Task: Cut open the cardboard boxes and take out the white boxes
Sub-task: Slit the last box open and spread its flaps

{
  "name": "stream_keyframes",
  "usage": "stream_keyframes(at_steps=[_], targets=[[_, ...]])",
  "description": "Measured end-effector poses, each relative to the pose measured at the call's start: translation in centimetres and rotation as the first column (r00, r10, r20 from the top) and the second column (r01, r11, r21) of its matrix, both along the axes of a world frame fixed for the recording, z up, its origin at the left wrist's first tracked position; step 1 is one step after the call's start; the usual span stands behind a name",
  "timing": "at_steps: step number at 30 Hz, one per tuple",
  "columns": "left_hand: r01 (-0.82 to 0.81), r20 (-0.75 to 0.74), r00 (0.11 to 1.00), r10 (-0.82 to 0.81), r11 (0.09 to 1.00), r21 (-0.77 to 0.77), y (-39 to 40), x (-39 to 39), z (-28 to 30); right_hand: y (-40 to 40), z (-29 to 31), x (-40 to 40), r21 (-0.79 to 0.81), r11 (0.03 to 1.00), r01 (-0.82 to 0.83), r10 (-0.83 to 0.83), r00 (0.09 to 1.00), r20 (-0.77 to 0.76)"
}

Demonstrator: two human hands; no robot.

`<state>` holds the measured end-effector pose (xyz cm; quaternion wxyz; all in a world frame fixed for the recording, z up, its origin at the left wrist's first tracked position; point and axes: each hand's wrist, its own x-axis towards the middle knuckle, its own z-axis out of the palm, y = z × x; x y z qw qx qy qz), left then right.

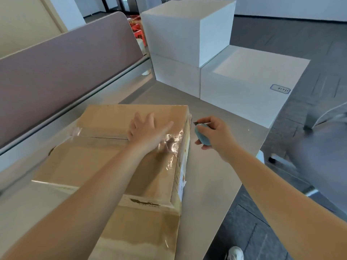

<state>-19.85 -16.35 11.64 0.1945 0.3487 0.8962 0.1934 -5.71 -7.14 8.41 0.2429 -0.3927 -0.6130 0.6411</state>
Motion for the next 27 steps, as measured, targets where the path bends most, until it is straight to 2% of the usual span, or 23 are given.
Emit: stream_keyframes(at_steps=[2, 4, 7, 10, 15, 27], targets=[[0.081, -0.032, 0.996, -0.080, 0.996, 0.026, -0.9, -0.7, 0.1, -0.2, -0.1, -0.6, -0.032, 0.999, 0.011, -0.012, 0.999, -0.033], [0.238, -0.090, 0.968, -0.236, 0.971, 0.016, -1.6, -1.2, 0.0, -0.5, -0.2, -1.2, -0.051, 0.999, 0.003, -0.005, 0.999, -0.043], [0.422, -0.168, 0.882, -0.441, 0.896, -0.136, -2.3, -1.7, -0.5, -0.8, -0.6, -1.8, -0.083, 0.997, 0.004, -0.008, 0.999, -0.047], [0.478, -0.250, 0.806, -0.536, 0.840, -0.258, -2.4, -2.0, -1.4, -0.9, -0.6, -2.1, -0.085, 0.996, 0.023, -0.026, 0.999, -0.034], [0.459, -0.308, 0.793, -0.526, 0.848, -0.266, -2.4, -1.9, -2.2, -0.7, -0.6, -2.3, -0.064, 0.998, 0.018, -0.019, 1.000, -0.007], [0.416, -0.299, 0.831, -0.468, 0.882, -0.224, -1.0, -1.2, -2.4, 0.4, -0.5, -2.5, 0.120, 0.992, -0.028, 0.015, 0.994, 0.108]])
